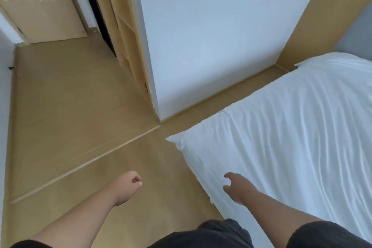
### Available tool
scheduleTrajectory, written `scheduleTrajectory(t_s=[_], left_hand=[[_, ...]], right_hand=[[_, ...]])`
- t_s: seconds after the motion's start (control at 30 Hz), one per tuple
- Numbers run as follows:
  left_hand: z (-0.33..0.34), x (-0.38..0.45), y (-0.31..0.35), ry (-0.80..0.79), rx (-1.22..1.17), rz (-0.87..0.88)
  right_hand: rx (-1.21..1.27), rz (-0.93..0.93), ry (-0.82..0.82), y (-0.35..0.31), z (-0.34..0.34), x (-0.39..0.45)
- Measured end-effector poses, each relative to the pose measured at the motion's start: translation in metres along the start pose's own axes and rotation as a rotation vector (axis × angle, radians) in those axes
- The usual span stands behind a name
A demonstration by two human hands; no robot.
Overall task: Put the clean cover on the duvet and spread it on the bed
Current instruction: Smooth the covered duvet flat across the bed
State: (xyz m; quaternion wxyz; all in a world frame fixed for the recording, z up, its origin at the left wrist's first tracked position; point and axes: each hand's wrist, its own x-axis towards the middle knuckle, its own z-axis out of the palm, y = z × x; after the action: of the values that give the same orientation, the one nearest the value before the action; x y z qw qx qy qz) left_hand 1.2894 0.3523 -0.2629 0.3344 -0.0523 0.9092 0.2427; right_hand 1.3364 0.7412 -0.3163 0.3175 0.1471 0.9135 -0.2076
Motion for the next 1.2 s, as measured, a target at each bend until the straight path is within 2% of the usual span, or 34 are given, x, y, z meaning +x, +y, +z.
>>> scheduleTrajectory(t_s=[0.2,0.43,0.7,0.9,1.0,1.2], left_hand=[[-0.031,0.135,0.052,-0.144,0.122,0.125],[-0.062,0.246,0.07,-0.342,0.211,-0.013],[-0.116,0.366,0.118,-0.433,0.306,-0.056],[-0.064,0.5,0.136,-0.56,0.324,-0.043],[-0.022,0.551,0.124,-0.62,0.337,-0.078],[0.039,0.625,0.082,-0.739,0.248,-0.111]], right_hand=[[0.103,0.131,-0.084,-0.01,0.01,0.079],[0.199,0.268,-0.236,-0.027,-0.001,0.212],[0.418,0.333,-0.138,-0.065,-0.068,0.316],[0.291,0.544,-0.048,-0.073,-0.034,0.38],[0.3,0.631,-0.111,-0.08,0.003,0.396],[0.302,0.751,-0.103,-0.08,0.047,0.446]])
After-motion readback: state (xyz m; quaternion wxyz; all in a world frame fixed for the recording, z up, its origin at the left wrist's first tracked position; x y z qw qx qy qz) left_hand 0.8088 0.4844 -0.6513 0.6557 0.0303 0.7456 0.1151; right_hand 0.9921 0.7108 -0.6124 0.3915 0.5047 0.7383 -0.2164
